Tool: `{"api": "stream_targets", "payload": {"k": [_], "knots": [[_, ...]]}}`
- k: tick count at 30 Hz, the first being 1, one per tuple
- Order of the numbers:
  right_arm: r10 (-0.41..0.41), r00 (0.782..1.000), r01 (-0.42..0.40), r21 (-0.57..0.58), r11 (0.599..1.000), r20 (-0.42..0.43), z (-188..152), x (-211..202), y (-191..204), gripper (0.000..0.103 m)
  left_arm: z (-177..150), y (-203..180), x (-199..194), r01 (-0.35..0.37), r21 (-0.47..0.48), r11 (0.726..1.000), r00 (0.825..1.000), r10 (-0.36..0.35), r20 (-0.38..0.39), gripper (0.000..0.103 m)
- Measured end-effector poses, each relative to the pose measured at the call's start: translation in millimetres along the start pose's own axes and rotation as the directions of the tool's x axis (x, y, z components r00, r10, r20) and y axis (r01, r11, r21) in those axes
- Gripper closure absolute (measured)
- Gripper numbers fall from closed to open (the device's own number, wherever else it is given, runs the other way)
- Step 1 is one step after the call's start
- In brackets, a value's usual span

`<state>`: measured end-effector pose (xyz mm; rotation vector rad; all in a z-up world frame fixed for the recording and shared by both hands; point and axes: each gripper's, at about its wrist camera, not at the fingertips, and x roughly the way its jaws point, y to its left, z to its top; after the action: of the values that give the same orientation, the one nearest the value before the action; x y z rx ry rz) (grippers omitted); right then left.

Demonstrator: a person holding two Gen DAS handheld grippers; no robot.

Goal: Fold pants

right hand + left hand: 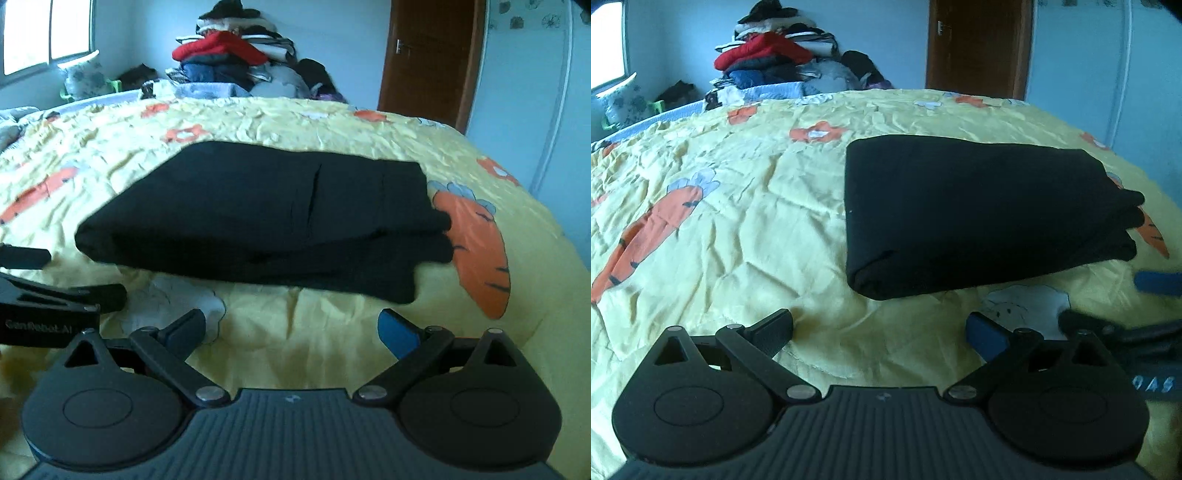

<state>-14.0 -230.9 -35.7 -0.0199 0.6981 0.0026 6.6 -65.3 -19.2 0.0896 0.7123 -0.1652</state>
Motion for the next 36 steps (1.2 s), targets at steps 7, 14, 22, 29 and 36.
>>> {"api": "stream_targets", "payload": {"k": [7,14,22,29,36], "knots": [[-0.011,1.0,0.012,0.065,0.998,-0.006,-4.3,0.6,0.0,0.0,-5.5,-2.0,1.2,-0.026,-0.021,0.999,0.999,0.027,0.026,0.0],[-0.039,0.999,0.038,0.085,0.996,0.014,-7.8,1.3,2.6,0.0,-5.5,-1.8,3.2,-0.04,-0.03,0.999,0.999,0.041,0.036,0.0],[-0.039,0.999,0.037,0.088,0.995,0.016,-8.2,0.7,1.6,0.0,-6.8,-0.2,2.5,-0.03,-0.036,0.999,0.999,0.031,0.037,0.0],[-0.038,0.999,0.036,0.089,0.995,0.013,-7.6,1.8,1.9,0.0,-7.3,0.6,2.7,-0.028,-0.039,0.999,0.999,0.029,0.037,0.0],[-0.037,0.999,0.036,0.089,0.995,0.013,-7.5,1.7,2.0,0.0,-7.8,0.9,1.7,-0.031,-0.042,0.999,0.999,0.033,0.038,0.0]]}}
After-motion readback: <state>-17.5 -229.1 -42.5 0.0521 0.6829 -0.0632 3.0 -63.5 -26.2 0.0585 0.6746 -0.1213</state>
